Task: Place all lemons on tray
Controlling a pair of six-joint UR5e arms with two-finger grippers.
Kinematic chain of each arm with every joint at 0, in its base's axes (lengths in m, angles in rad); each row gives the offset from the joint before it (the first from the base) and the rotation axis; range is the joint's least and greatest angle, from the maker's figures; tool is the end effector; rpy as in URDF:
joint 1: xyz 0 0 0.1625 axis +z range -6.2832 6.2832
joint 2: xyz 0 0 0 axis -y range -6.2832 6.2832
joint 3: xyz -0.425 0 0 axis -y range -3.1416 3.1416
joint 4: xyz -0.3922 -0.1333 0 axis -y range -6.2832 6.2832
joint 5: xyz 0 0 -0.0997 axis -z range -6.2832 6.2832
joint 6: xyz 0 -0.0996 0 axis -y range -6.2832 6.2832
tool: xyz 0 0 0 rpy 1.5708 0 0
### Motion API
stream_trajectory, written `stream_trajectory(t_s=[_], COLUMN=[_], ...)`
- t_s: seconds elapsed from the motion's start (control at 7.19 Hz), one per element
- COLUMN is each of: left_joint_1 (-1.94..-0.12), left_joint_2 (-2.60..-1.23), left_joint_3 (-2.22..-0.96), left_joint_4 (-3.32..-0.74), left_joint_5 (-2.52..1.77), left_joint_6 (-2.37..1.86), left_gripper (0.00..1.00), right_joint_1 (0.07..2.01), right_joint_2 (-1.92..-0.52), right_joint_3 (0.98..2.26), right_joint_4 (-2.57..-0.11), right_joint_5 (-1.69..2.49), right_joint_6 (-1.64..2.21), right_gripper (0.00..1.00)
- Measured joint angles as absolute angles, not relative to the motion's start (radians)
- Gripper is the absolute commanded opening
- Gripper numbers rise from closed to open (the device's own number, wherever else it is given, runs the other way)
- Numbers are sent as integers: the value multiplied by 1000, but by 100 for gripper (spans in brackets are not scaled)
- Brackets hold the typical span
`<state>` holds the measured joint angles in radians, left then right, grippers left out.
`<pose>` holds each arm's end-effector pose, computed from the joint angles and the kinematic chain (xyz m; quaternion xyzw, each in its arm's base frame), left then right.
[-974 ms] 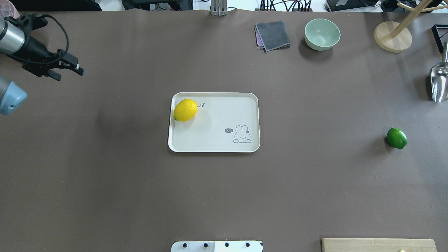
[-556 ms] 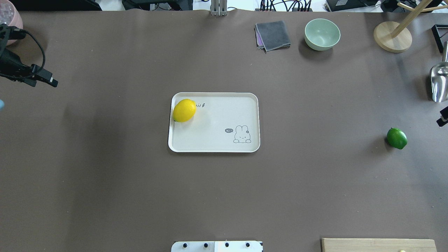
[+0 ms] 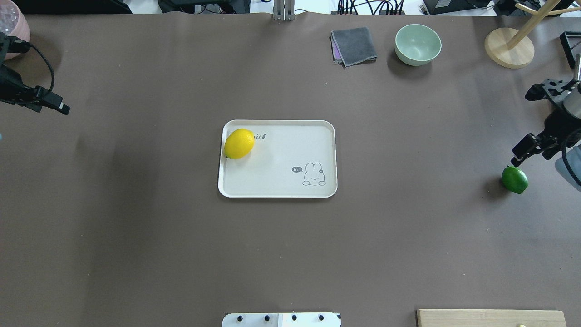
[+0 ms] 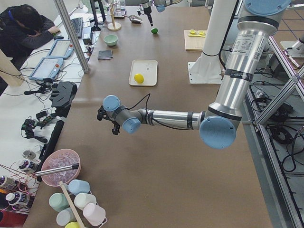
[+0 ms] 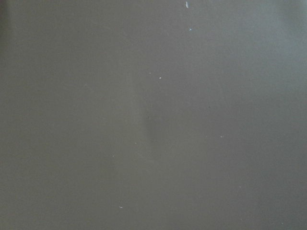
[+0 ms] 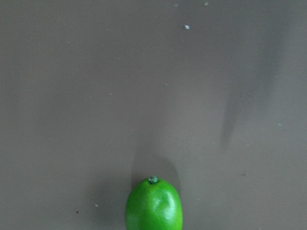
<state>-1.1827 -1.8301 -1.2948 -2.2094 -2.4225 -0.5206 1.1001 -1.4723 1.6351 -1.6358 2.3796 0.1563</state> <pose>0.1807 -0.5963 0.5751 0.0778 0.4757 0.0687 0.8735 -0.1879 -0.5044 0.5806 -0.0784 -0.3877 -0.1627 0.9039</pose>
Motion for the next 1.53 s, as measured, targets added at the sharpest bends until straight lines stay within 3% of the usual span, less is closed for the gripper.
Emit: stream_trajectory(t_s=[0.42,0.56,0.83,0.97,1.53], left_joint_1=[-1181,-1181,-1181,-1180,-1179], left_joint_2=[-1829,-1829,-1829,-1829,-1828], left_joint_3=[-1295,-1295,-1295,-1295,-1293], left_joint_4=[-2209,-2209,-2209,-2209,-2209], left_joint_5=[-2423,-2422,-2422,-2422,-2422], left_joint_6=[-521,-522,-523,-525,-532], left_gripper=[97,97,98,98,98], right_joint_1=[1025,1014,979,966,954], right_joint_2=[-1453,-1456,-1468,-1470,-1368], right_joint_3=[1605,1604,1593,1583,1586], right_joint_4=[-1637,-1637,-1639,-1641,-1802], right_joint_5=[2332,2311,2282,2278,2294], right_joint_6=[149,146,150,153,162], right_gripper=[100,93,34,0,0])
